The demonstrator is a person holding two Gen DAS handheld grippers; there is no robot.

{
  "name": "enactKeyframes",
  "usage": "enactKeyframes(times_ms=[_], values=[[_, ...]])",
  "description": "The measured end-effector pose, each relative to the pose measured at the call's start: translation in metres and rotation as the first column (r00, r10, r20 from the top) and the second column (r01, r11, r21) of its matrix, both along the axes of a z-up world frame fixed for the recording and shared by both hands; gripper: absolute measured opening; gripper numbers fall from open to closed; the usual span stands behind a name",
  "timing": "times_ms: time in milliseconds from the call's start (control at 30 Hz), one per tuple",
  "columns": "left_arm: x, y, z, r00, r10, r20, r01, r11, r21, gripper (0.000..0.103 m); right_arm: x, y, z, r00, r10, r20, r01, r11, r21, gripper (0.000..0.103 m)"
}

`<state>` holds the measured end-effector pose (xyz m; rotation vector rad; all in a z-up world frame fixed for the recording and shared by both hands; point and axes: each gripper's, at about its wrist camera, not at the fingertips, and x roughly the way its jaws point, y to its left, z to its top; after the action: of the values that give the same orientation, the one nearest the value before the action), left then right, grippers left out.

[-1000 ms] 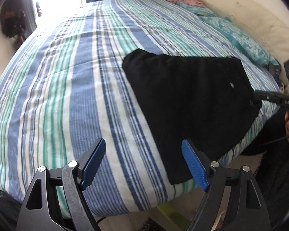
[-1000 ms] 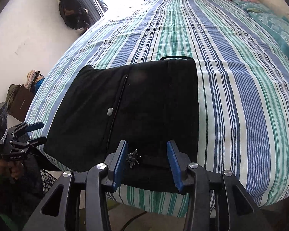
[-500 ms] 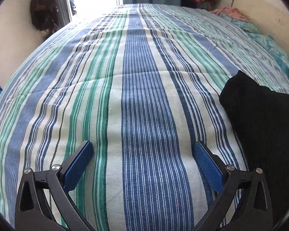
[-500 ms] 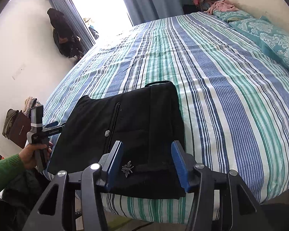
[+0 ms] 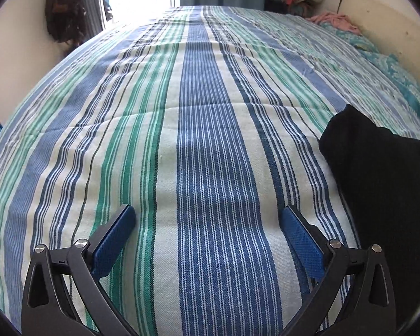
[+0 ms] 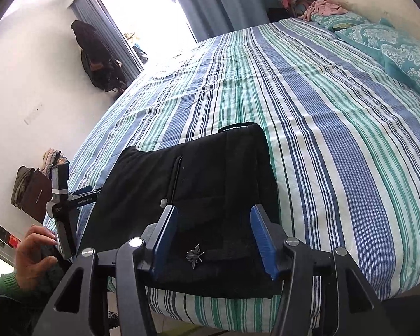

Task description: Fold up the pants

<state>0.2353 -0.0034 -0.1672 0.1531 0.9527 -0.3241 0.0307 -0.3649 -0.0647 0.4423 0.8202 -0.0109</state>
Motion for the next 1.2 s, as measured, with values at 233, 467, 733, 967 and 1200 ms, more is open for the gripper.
enactKeyframes(times_ms=[233, 467, 733, 967, 1200], values=[[-0.0003, 0.0001, 0.0002, 1.0, 0.0, 0.0, 0.0, 1.0, 0.0, 0.103, -0.0069, 0.0022, 0.0022, 1.0, 0.008, 0.008, -0.008, 1.0, -0.016, 0.055], [-0.0003, 0.0001, 0.0001, 1.0, 0.0, 0.0, 0.0, 1.0, 0.0, 0.103, -0.0067, -0.0048, 0.0018, 1.0, -0.014, 0.019, 0.013, 1.0, 0.018, 0.055], [0.0001, 0.0002, 0.0003, 1.0, 0.0, 0.0, 0.0, 1.0, 0.0, 0.103, -0.0062, -0.003, 0.0013, 1.0, -0.008, 0.013, 0.008, 1.0, 0.014, 0.055], [-0.0002, 0.0001, 0.0002, 1.0, 0.0, 0.001, 0.0, 1.0, 0.0, 0.103, -0.0044, -0.0045, 0.0004, 1.0, -0.016, 0.011, 0.015, 1.0, 0.019, 0.055], [-0.0006, 0.0001, 0.0002, 1.0, 0.0, 0.001, 0.0, 1.0, -0.001, 0.103, -0.0062, -0.0049, 0.0005, 1.0, -0.019, 0.013, 0.018, 1.0, 0.007, 0.055]])
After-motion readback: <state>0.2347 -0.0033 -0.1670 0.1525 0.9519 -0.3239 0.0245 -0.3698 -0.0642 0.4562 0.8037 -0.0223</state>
